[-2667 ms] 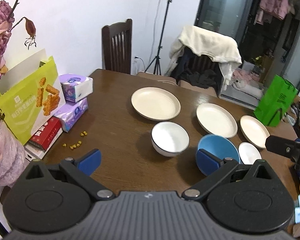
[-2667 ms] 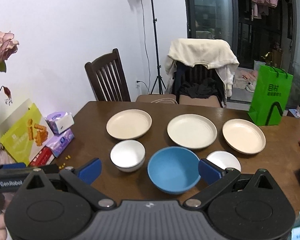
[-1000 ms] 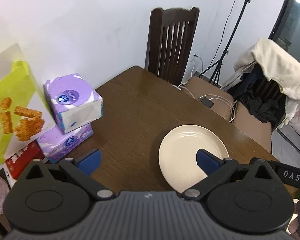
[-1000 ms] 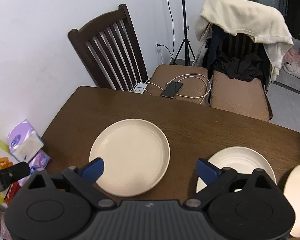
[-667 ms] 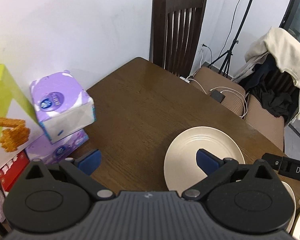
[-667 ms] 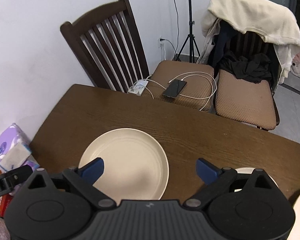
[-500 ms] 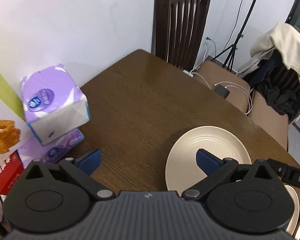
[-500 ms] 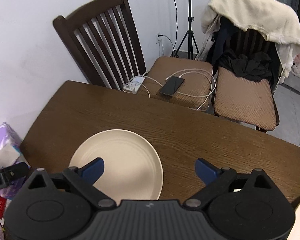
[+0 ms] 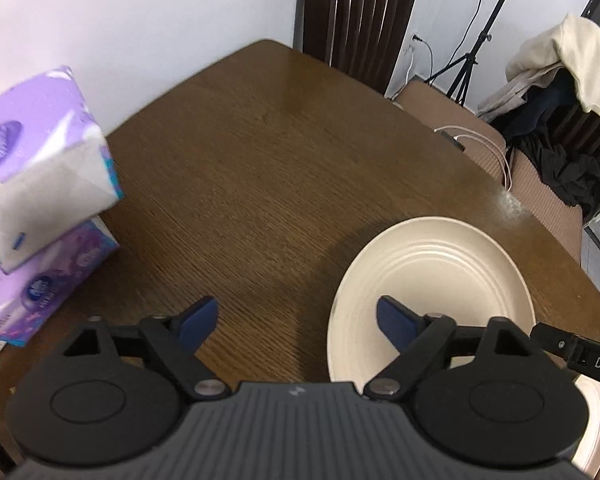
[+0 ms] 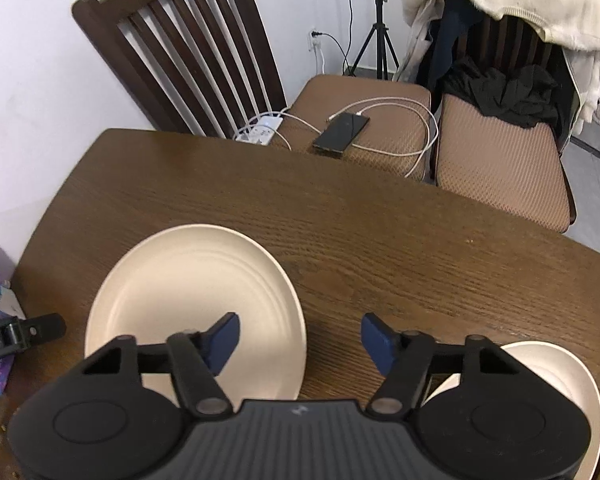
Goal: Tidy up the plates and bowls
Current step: 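Close the left gripper on the plate rim while the right gripper grips the rim too, then lift the cream plate with both grippers and carry it toward the bowls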
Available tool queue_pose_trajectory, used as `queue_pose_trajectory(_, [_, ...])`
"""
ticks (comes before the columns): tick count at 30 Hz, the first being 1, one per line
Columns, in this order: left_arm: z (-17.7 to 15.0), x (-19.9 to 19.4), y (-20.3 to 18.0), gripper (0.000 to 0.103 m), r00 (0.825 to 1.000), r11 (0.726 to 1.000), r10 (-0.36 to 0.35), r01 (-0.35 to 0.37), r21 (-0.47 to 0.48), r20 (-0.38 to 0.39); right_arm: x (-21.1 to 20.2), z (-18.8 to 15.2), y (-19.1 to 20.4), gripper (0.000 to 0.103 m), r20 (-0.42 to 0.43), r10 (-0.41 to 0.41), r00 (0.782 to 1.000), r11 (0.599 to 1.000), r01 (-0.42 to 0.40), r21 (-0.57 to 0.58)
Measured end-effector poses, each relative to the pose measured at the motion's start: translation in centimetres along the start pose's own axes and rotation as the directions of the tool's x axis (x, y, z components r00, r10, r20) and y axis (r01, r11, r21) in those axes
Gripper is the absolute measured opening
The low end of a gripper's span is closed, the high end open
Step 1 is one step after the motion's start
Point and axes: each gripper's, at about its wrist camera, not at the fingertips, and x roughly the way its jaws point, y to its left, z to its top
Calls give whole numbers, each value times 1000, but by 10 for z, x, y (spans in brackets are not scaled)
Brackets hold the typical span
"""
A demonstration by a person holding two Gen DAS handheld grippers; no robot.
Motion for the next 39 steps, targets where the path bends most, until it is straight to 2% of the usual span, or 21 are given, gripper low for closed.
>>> queue_pose_trajectory(4, [-3,13,-3,74,1000,1000,-20,20,9,-18,11,-1,-6,46,-17,15,1000,1000,-15,0])
queue_pose_trajectory(8, [-4,22,-7,69,999,999,-28,29,16,-31,20,-5,-9,38,-33,28,999,1000,-28,-1])
queue_pose_trajectory(10, [-5,27,-9,57,999,999,-30,32,23,-45,23,-7,-11,34,-34,36,999,999,-36,3])
queue_pose_trajectory(17, [-6,38,-11,42,997,999,-51,52,15,-64,34,-8,-17,23,-39,60,997,998,-60,10])
queue_pose_trajectory(19, [-7,40,-11,28,996,998,-58,59,16,-69,35,-8,-16,20,-38,69,997,998,-69,8])
queue_pose_trajectory(20, [-7,40,-10,24,995,997,-70,72,16,-70,35,-8,-16,19,-36,75,997,997,-75,8])
queue_pose_trajectory(21, [-7,41,-11,15,994,996,-89,90,16,-69,35,-8,-16,16,-35,80,996,997,-80,9])
queue_pose_trajectory(22, [-7,40,-12,12,993,995,-95,97,22,-64,35,-9,-16,13,-34,86,996,996,-86,11])
queue_pose_trajectory(25, [-7,38,-17,11,995,995,-89,91,45,-49,34,-8,-14,6,-28,88,996,996,-88,0])
queue_pose_trajectory(39, [-8,31,-21,10,996,995,-82,84,63,-21,31,-11,-10,5,-5,66,998,997,-66,-25])
